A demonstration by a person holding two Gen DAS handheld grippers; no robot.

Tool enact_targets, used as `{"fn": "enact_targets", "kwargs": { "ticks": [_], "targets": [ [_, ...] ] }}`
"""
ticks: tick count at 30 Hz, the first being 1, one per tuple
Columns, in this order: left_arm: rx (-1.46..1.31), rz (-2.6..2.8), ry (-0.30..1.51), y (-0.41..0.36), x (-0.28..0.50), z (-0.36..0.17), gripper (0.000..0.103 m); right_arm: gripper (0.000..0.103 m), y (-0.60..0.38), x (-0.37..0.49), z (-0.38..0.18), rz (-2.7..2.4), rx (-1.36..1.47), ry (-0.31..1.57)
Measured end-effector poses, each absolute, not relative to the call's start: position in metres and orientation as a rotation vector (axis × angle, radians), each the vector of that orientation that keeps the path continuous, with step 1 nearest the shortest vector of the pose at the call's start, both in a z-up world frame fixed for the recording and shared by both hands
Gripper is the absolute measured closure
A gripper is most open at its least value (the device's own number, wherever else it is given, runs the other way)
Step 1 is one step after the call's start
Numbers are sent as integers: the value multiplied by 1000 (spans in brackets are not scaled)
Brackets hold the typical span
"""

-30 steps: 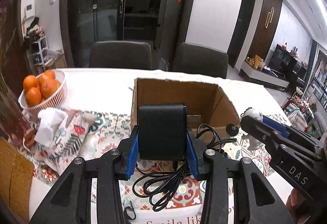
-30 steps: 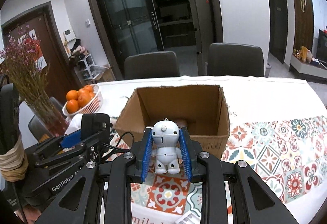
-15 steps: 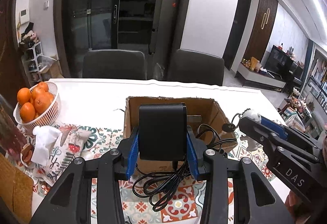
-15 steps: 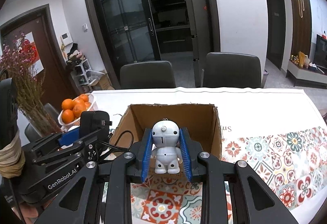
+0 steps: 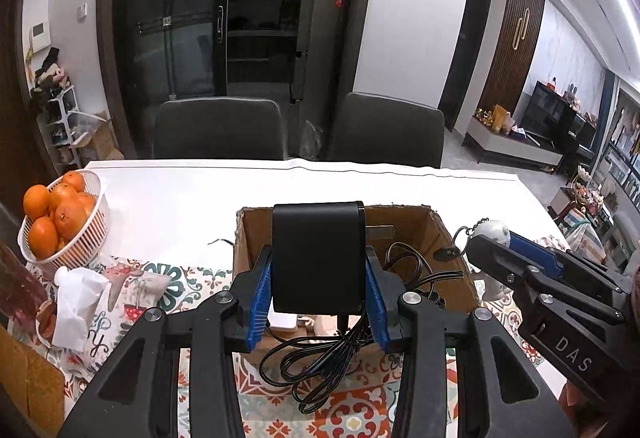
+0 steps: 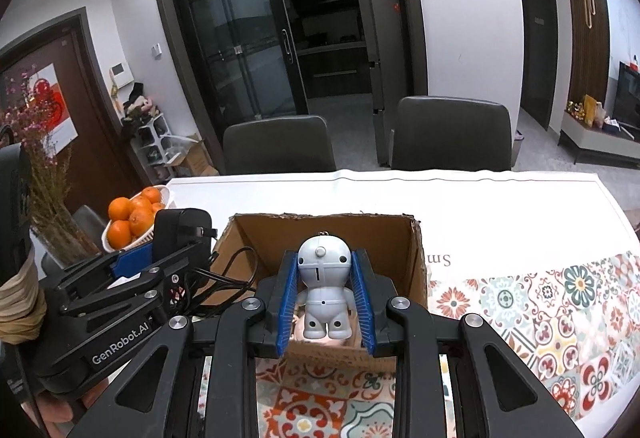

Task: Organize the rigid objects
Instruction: 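Lift the adapter and figurine and carry both over the cardboard box, then open both tools to drop the adapter and figurine into the box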

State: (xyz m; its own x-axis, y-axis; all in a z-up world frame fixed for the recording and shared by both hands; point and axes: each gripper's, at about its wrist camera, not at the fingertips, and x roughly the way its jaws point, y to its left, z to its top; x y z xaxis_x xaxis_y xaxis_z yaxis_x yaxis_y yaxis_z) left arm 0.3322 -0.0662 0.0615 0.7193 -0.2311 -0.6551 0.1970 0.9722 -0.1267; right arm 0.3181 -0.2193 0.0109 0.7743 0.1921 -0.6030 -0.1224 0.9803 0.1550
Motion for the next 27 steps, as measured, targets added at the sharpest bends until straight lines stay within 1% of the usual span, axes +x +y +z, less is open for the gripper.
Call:
{"fn": "enact_targets", "kwargs": {
  "ticks": [14,27],
  "targets": [
    [-23,-232,778,-75,382,36,62,75,-221,362,-12,169,105,742],
    [34,-245,896,-86,410,-12,62,75,-225,396,-63,172,117,886]
  ]
}}
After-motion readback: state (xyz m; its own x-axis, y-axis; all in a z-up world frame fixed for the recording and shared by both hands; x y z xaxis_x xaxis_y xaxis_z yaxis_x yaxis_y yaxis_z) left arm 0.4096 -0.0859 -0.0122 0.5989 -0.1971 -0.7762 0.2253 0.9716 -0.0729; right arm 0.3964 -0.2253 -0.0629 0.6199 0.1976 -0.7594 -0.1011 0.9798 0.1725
